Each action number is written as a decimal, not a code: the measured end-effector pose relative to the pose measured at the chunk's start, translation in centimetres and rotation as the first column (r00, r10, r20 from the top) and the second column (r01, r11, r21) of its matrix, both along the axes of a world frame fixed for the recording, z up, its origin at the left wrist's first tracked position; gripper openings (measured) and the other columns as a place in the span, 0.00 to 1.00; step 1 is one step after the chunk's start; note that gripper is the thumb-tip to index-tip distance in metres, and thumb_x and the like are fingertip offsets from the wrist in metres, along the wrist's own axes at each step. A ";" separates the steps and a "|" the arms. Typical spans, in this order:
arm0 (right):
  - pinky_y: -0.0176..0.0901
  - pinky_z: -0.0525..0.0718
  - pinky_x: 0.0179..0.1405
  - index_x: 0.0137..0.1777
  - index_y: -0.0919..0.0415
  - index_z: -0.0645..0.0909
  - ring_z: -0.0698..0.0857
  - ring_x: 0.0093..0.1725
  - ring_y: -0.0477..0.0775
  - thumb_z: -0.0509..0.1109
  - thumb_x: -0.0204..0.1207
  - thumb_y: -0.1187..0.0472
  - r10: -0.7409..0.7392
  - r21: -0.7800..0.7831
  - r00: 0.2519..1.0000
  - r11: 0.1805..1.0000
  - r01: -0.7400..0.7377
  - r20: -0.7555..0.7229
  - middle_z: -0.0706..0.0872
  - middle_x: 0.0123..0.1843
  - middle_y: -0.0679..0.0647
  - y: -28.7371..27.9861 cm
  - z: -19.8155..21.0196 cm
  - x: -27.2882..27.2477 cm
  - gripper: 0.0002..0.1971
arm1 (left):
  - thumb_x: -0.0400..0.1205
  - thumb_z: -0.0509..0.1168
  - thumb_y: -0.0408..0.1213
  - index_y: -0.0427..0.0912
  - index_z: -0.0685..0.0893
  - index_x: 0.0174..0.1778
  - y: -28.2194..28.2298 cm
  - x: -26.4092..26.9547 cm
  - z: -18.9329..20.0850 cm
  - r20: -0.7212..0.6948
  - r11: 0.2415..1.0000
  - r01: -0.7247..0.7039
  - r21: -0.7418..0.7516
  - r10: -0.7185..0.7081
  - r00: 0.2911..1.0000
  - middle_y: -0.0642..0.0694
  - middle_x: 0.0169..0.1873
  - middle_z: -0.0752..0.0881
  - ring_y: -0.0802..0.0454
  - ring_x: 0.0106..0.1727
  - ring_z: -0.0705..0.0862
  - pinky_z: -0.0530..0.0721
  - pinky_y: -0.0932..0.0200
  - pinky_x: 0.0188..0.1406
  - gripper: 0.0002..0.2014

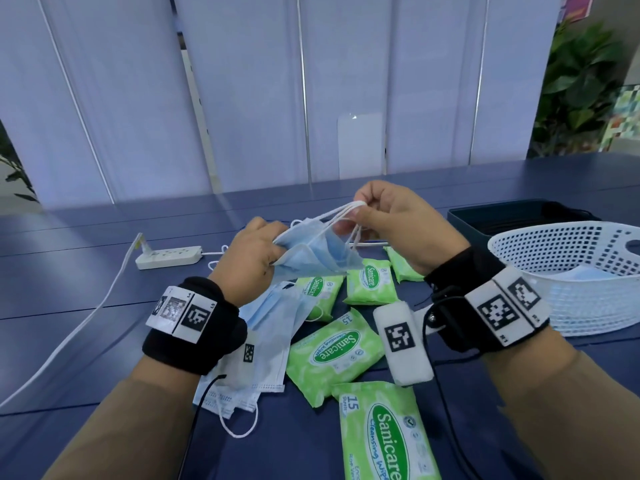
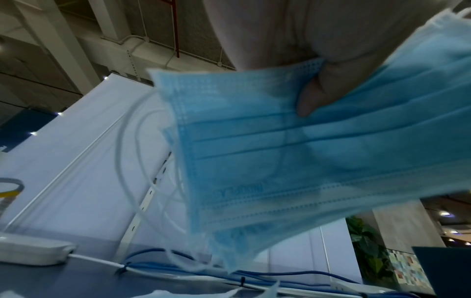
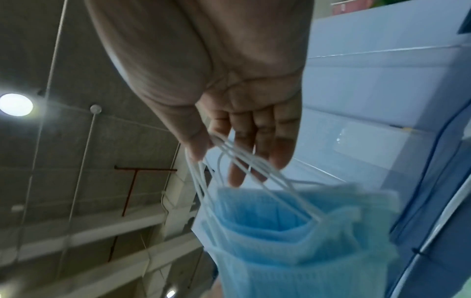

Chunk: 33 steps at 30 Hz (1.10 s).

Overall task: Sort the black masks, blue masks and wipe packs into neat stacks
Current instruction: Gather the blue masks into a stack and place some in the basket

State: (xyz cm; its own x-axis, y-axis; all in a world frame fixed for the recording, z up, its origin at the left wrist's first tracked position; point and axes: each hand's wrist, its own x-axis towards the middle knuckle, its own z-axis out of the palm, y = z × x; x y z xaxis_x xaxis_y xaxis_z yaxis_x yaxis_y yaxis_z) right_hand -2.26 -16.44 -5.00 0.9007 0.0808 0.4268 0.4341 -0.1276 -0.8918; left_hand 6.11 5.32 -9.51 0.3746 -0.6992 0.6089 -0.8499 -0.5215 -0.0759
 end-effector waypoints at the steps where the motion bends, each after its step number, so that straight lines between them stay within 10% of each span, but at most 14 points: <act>1: 0.43 0.83 0.41 0.39 0.59 0.69 0.86 0.35 0.54 0.60 0.82 0.71 0.100 0.066 0.995 0.993 -0.099 -0.020 0.86 0.29 0.55 -0.1 0.1 -0.2 0.11 | 0.68 0.46 0.30 0.37 0.88 0.30 0.0 -0.1 0.1 0.024 0.999 0.010 -0.030 -0.010 1.000 0.43 0.37 0.83 0.51 0.40 0.65 0.73 0.53 0.33 0.22; 5: 0.50 0.77 0.42 0.41 0.58 0.67 0.77 0.21 0.48 0.64 0.76 0.66 0.239 0.049 0.971 0.970 -0.237 -0.021 0.75 0.19 0.48 -0.1 -0.1 -0.4 0.08 | 0.71 0.54 0.24 0.36 0.86 0.29 -0.1 0.3 0.1 0.164 0.996 0.042 -0.085 -0.027 0.986 0.51 0.42 0.77 0.48 0.39 0.65 0.73 0.50 0.32 0.15; 8: 0.40 0.71 0.31 0.45 0.50 0.70 0.69 0.22 0.43 0.71 0.73 0.65 0.075 -0.294 0.997 0.953 -0.068 0.013 0.72 0.22 0.43 -0.6 -0.1 -0.4 0.13 | 0.67 0.65 0.17 0.39 0.90 0.37 0.3 1.0 -0.2 0.252 0.992 0.005 -0.127 0.027 0.967 0.55 0.46 0.74 0.46 0.42 0.67 0.77 0.47 0.35 0.14; 11: 0.39 0.70 0.31 0.53 0.47 0.71 0.68 0.24 0.45 0.65 0.71 0.70 -0.133 -0.628 0.972 0.744 0.228 0.196 0.71 0.25 0.45 -0.3 0.3 -0.7 0.18 | 0.75 0.64 0.21 0.44 0.91 0.46 0.0 0.6 0.0 0.311 0.983 0.051 -0.174 0.006 0.950 0.55 0.49 0.77 0.45 0.44 0.69 0.76 0.47 0.37 0.16; 14: 0.40 0.73 0.32 0.48 0.50 0.76 0.74 0.28 0.50 0.64 0.71 0.71 -0.226 -0.511 0.907 0.766 0.390 0.354 0.82 0.32 0.49 0.6 0.1 -0.6 0.14 | 0.80 0.56 0.30 0.47 0.90 0.47 -0.9 -0.1 0.0 0.334 0.984 0.099 -0.149 -0.044 0.942 0.55 0.49 0.77 0.45 0.44 0.69 0.75 0.48 0.37 0.16; 20: 0.36 0.73 0.27 0.37 0.58 0.77 0.71 0.24 0.46 0.64 0.75 0.59 0.035 -0.208 0.972 0.978 0.014 0.232 0.75 0.25 0.50 0.9 1.0 -1.8 0.06 | 0.80 0.50 0.29 0.39 0.88 0.37 -1.4 -0.7 0.1 0.387 0.985 0.096 -0.144 -0.033 0.921 0.54 0.47 0.75 0.46 0.43 0.68 0.72 0.51 0.37 0.20; 27: 0.34 0.66 0.27 0.35 0.67 0.79 0.66 0.23 0.41 0.66 0.80 0.57 -0.075 -0.449 0.982 0.882 0.146 0.172 0.70 0.23 0.44 0.7 0.5 -1.3 0.15 | 0.75 0.56 0.30 0.48 0.91 0.39 -1.8 -1.0 0.0 0.391 0.997 0.044 -0.057 -0.018 0.920 0.58 0.47 0.76 0.48 0.43 0.68 0.61 0.55 0.40 0.17; 33: 0.34 0.74 0.36 0.38 0.58 0.84 0.76 0.31 0.38 0.73 0.72 0.63 -0.100 -0.469 0.988 0.871 0.146 0.122 0.83 0.32 0.46 0.6 0.1 -1.2 0.03 | 0.73 0.55 0.31 0.49 0.92 0.37 -2.0 -1.7 0.4 0.340 0.999 -0.003 -0.038 0.016 0.940 0.50 0.39 0.86 0.48 0.42 0.67 0.59 0.57 0.39 0.19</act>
